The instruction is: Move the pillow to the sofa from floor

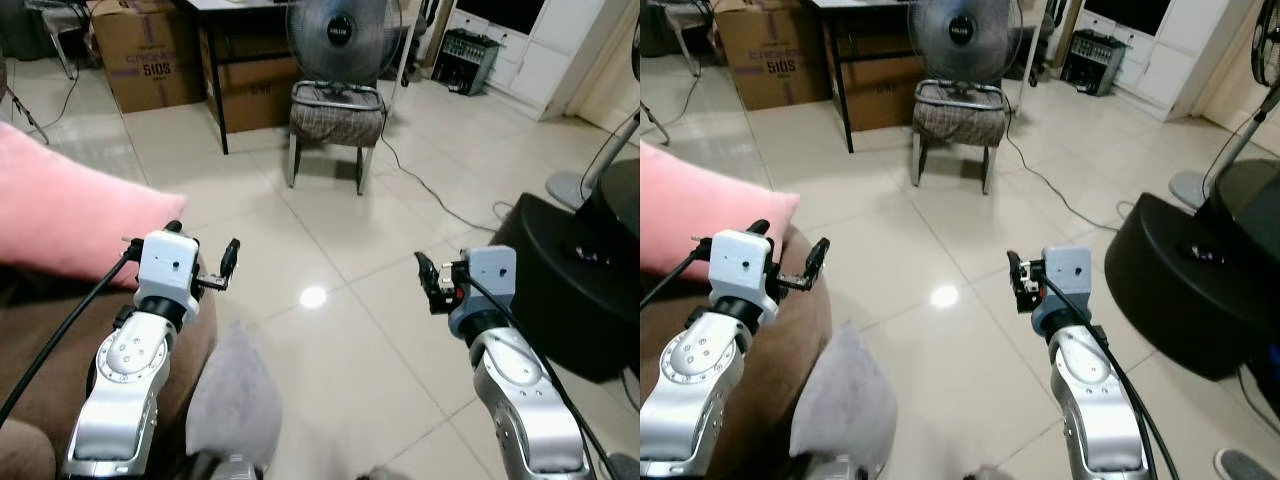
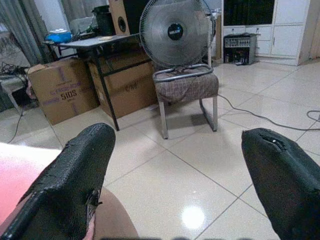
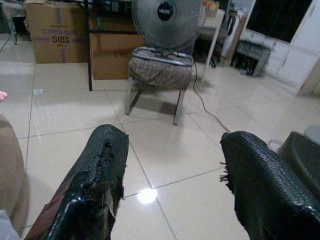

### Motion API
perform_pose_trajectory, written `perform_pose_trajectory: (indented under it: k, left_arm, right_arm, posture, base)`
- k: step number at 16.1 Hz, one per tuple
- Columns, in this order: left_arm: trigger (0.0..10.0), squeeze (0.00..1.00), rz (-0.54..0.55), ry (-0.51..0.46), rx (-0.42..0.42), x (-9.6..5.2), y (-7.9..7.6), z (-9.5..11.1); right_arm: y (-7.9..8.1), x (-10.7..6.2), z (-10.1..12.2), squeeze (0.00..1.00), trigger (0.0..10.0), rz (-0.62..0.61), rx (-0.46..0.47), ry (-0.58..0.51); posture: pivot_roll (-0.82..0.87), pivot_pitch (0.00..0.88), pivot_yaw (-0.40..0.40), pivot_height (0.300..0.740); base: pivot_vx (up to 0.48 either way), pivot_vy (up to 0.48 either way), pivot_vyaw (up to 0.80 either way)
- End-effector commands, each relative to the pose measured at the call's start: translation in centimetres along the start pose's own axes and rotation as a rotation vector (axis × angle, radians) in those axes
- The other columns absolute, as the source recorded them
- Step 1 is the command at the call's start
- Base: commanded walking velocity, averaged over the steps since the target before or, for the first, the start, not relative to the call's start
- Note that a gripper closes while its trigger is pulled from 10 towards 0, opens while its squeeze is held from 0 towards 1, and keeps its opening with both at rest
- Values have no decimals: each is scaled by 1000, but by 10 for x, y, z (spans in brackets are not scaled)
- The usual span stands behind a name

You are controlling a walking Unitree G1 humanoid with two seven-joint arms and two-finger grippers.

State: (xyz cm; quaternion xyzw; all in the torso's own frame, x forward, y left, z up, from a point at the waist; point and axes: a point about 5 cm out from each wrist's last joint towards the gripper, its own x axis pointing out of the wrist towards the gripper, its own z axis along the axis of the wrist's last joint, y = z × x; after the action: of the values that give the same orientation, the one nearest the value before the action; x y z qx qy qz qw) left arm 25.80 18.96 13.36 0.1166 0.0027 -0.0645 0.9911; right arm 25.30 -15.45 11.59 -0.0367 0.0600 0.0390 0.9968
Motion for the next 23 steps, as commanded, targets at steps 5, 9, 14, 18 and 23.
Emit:
perform_pose_trajectory:
  k: [5, 9, 14, 18, 23]
  left_arm:
    - [10000, 0, 25, 11, -3, -4, 2, -3]
    - [10000, 0, 24, 8, -5, -5, 2, -3]
    - [10000, 0, 5, -4, -4, -5, -1, -1]
    - [10000, 0, -3, -4, -8, -4, -2, -1]
    - [10000, 0, -11, -5, -7, -4, -3, -1]
  right_arm:
    - [2, -2, 1, 0, 10000, 35, 18, -40]
    - [3, -2, 0, 0, 10000, 31, 10, -51]
    - [-1, 0, -3, 0, 10000, -40, -112, -54]
    - [-1, -1, -5, 0, 10000, -3, -34, -39]
    - [-1, 0, -6, 0, 10000, -2, -5, -35]
  posture:
    - [88, 0, -62, 625]
    - [91, 0, -65, 625]
    - [91, 0, -67, 625]
    - [93, 0, -67, 625]
    - [88, 0, -63, 625]
  base:
    - [0, 0, 0]
    - [0, 0, 0]
    - [53, 0, 0]
    - [337, 0, 0]
    - [338, 0, -480]
